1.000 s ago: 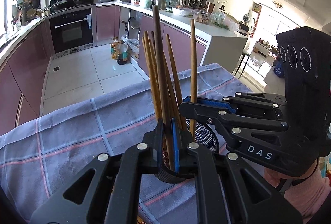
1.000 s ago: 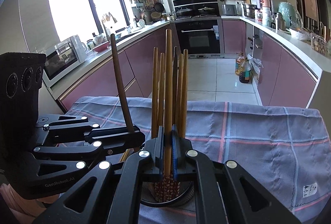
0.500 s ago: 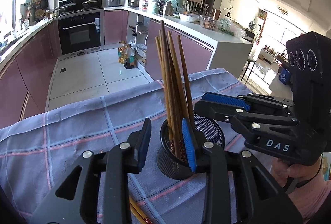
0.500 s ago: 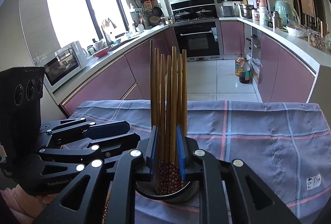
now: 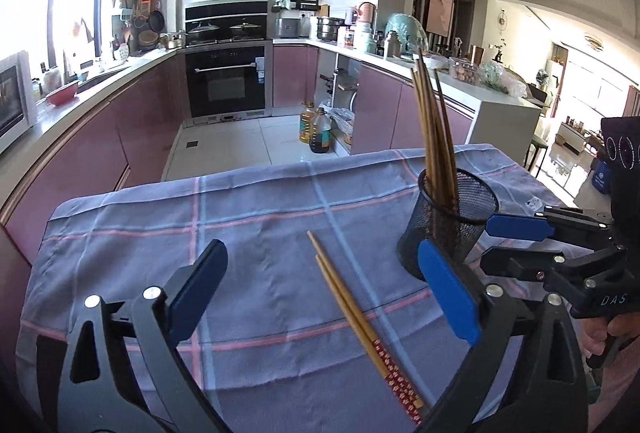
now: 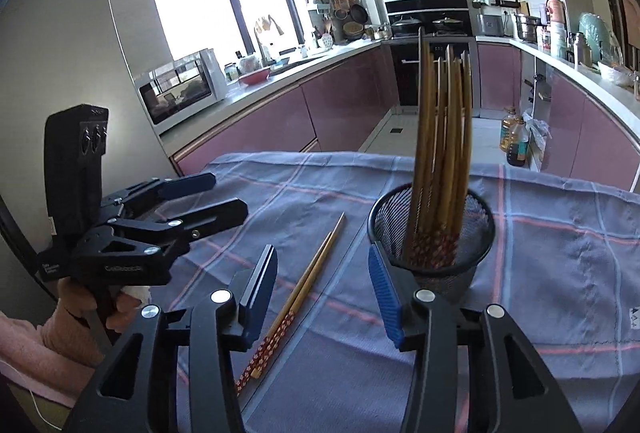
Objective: Organize utensils
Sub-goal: 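Lower both open tools toward the last chopsticks on the cloth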
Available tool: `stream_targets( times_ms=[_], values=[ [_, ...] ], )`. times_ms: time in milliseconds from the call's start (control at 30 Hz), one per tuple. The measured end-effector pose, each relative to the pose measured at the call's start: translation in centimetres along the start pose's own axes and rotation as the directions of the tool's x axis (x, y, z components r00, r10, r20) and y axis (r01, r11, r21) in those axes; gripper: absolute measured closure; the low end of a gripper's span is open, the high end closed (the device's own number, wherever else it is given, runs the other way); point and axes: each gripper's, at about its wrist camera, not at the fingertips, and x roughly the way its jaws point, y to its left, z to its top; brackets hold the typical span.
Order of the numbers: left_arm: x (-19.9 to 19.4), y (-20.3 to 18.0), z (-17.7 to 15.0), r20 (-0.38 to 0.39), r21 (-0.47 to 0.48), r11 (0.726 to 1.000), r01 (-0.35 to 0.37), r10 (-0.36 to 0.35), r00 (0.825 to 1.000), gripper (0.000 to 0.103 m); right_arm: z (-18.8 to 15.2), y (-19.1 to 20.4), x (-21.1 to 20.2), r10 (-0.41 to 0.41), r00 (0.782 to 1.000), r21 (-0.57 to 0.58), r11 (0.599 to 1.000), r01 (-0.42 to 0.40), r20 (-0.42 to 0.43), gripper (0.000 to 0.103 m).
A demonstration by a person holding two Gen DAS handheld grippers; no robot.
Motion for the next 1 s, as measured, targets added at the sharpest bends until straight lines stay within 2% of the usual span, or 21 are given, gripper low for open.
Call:
stream_targets(
  times_ms=[167,333,567,867,1000],
  values=[
    [-0.8,1.6,-3.2,-0.042,-0.004,0.997,-0.077,0.077,0.996,0.006,-1.9,0.6,3.6,0.001,0.995,0.021,1.000,0.002,-0.103,0.052],
    [-0.7,2.2,-4.8,-0.077,-0.037,0.995,-0.094,0.091,0.993,0.006,-2.3,1.7,6.1,-0.021,0.987,-0.003,1.000,0.021,-0.157,0.052],
    [0.2,2.2,-5.5,-0.114,-0.062,0.994,-0.085,0.077,0.990,0.006,-2.9,1.9,8.2,-0.032,0.977,0.007,0.999,0.034,-0.212,0.065],
    [0.7,2.4,-6.0,-0.134,-0.081,0.995,-0.066,0.054,0.989,0.007,-3.1,2.2,9.0,-0.057,0.970,-0.004,0.998,0.058,-0.236,0.072],
    [1.0,2.3,-6.2,-0.144,-0.081,0.995,-0.056,0.044,0.989,0.008,-3.2,2.0,8.9,-0.062,0.968,0.012,0.998,0.067,-0.241,0.080]
  ],
)
